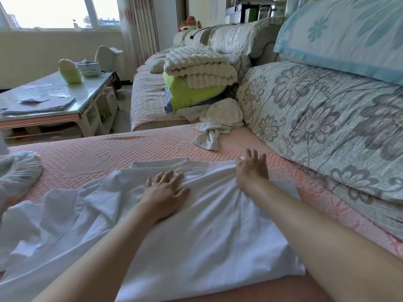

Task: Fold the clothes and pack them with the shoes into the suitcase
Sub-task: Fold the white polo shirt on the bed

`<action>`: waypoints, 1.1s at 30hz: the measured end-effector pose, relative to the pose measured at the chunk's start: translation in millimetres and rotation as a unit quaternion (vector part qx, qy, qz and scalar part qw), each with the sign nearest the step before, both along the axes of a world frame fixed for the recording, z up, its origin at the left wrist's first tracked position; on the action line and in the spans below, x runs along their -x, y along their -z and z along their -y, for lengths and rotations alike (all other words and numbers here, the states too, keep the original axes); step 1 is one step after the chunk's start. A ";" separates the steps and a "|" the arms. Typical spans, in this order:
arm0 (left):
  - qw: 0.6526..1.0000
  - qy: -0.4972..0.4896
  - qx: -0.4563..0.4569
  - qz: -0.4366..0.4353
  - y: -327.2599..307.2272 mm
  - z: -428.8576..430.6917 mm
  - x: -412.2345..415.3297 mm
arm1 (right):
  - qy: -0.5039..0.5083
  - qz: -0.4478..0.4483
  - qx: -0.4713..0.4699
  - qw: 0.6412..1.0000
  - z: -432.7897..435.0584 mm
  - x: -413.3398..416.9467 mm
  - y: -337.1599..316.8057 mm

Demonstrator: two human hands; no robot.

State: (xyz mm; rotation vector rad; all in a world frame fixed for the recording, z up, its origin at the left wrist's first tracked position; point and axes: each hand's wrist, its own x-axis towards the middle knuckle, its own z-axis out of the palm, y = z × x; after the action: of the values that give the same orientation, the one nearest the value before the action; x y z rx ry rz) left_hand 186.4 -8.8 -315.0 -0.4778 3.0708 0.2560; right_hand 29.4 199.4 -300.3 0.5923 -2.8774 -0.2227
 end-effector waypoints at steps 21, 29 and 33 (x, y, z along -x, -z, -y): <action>0.968 -0.241 0.064 -0.010 -51.9 102.1 -140.0 | -0.332 0.074 0.083 0.937 197.0 -171.2 -31.0; 0.915 -0.395 -0.082 -0.003 -48.1 109.2 -116.1 | -0.275 0.241 0.034 0.930 254.4 -141.9 -31.8; 0.886 -0.413 -0.135 -0.159 -54.9 131.0 -113.6 | -0.264 0.206 0.223 0.915 259.6 -130.4 -26.3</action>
State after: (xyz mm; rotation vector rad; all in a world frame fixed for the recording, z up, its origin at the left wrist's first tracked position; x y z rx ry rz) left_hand 300.0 -139.8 -260.0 -1.8520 2.8060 0.8244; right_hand 159.8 -60.1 -274.1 1.4050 -2.8301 0.6963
